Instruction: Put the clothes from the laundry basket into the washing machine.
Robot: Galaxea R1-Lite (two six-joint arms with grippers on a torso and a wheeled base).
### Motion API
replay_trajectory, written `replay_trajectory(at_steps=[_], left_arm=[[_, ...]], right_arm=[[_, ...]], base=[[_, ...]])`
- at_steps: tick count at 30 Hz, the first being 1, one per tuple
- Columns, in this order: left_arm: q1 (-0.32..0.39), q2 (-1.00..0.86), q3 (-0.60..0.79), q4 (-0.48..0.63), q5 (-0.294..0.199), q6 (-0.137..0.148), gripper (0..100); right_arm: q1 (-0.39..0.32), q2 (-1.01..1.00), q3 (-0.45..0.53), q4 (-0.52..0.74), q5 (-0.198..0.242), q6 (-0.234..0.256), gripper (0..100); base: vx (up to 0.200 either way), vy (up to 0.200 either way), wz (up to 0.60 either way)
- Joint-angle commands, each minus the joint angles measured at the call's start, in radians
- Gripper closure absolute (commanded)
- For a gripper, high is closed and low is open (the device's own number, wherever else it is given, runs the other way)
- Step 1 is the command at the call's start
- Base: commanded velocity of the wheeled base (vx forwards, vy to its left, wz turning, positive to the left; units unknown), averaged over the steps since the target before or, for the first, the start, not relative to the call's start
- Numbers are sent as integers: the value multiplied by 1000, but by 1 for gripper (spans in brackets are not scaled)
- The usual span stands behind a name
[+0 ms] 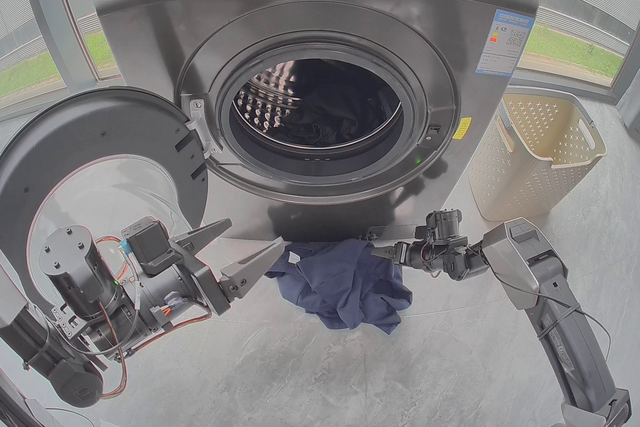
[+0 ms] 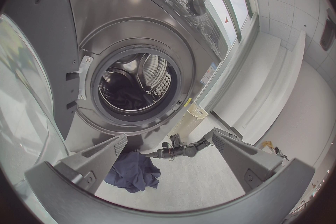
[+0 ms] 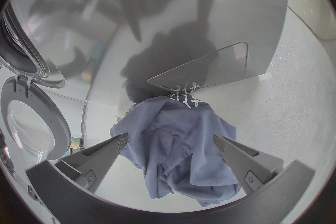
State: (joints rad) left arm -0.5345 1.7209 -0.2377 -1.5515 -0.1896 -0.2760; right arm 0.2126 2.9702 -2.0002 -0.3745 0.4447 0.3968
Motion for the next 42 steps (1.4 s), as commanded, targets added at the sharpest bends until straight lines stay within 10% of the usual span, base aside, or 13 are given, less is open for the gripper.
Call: replay_trajectory(at_steps=[1,10,23,42], left_arm=[[37,13,-17,-1,5,-6,0],[116,20,-6,-1,19,-106,0],[129,95,-55,-4,29,-100,0],[105,-20,-61,-1,33,-103,0]], right_arm=[[-4,4,0,-1,-3,-1,0],[13,-2,0,-1,-15,-16,0],[-19,12,0,85,-41,-116,0],[-4,36,0,127,-24,-121,0]], base=[[0,0,0],[0,0,0],[0,0,0],[0,0,0]])
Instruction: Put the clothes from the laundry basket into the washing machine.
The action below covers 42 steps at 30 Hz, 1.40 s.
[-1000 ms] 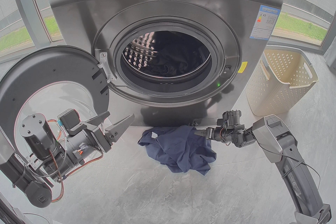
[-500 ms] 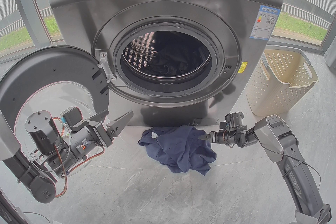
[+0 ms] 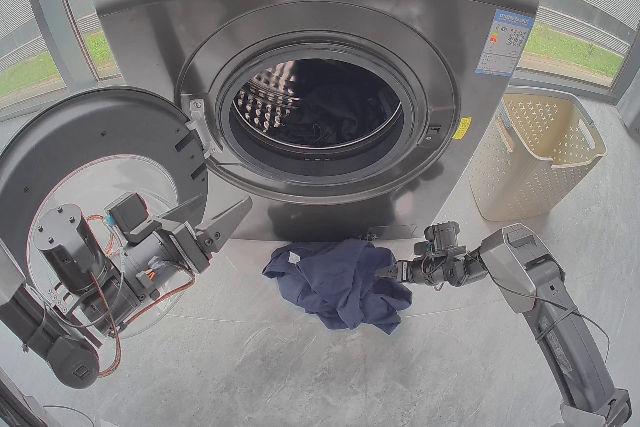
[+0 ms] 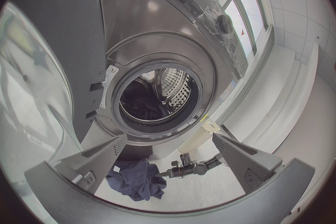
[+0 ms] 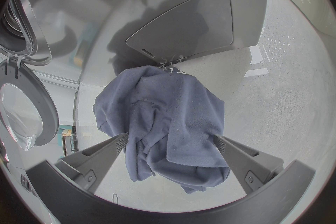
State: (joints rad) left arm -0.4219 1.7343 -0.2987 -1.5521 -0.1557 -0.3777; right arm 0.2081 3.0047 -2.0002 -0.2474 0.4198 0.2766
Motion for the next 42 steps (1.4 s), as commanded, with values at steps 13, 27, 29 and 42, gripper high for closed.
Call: replay_trajectory(at_steps=[13,27,29,42], left_arm=[[-20,-68,-39,0,-2,-12,0],[-21,-53,-43,0,-10,-14,0],[-21,-39,-48,0,-13,-14,0],[-37,8,-80,0,-13,-14,0]], right_arm=[[2,-3,0,36,10,-2,100],[4,2,0,-55,63,38,100],[7,-1,0,-82,76,108,100],[8,3,0,-133,122,282,100]], base=[[0,0,0],[0,0,0],[0,0,0],[0,0,0]])
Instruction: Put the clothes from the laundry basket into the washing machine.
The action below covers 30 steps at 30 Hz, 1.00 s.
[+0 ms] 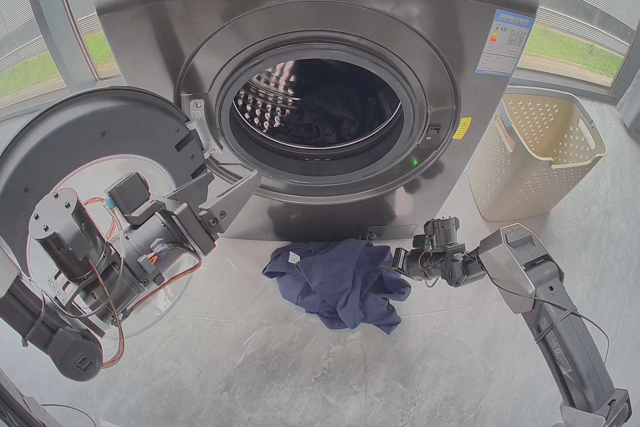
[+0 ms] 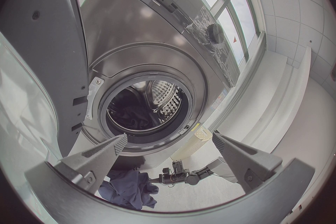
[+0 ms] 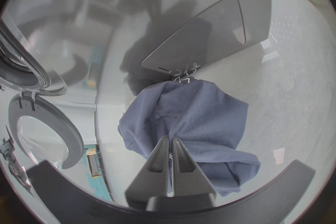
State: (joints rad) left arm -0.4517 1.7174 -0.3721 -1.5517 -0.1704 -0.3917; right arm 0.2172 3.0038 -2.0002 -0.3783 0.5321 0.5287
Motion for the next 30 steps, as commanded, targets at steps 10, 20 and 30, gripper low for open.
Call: replay_trajectory(at_steps=[10,20,30], left_arm=[[-16,53,-7,-1,5,2,0],[-35,160,-34,-1,12,19,0],[-44,274,-83,-1,6,57,0]], right_arm=[[2,3,0,-125,55,189,100],[8,-46,95,-304,88,326,100],[13,-82,152,-433,97,428,100]], base=[[0,0,0],[0,0,0],[0,0,0]])
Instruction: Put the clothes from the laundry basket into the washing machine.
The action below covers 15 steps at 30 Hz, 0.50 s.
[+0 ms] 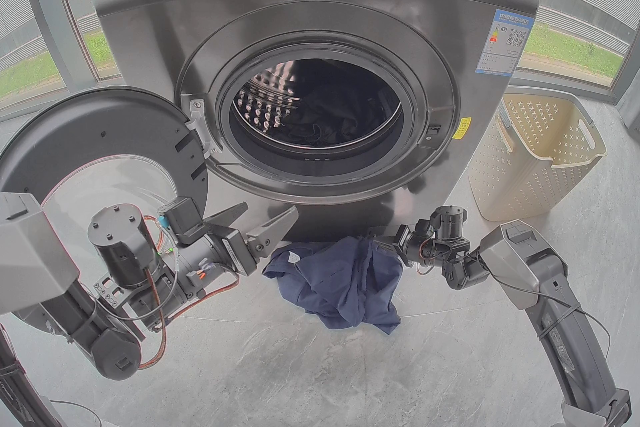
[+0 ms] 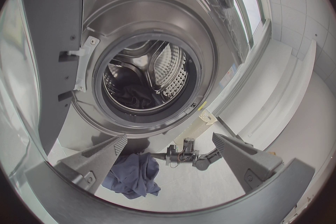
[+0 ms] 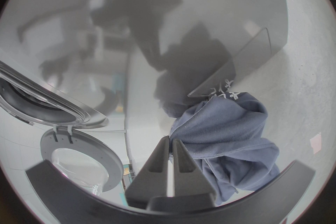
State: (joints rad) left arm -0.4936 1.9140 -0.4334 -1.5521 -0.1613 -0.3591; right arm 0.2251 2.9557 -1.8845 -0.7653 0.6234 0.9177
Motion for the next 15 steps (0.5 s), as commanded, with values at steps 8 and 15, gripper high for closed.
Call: replay_trajectory(at_steps=[8,15], left_arm=[[-14,200,-71,6,-9,78,0],[-31,266,-113,35,-9,91,0]], right_arm=[[14,-47,67,-111,12,67,100],[25,-60,74,-160,12,107,100]], base=[[0,0,0],[0,0,0]])
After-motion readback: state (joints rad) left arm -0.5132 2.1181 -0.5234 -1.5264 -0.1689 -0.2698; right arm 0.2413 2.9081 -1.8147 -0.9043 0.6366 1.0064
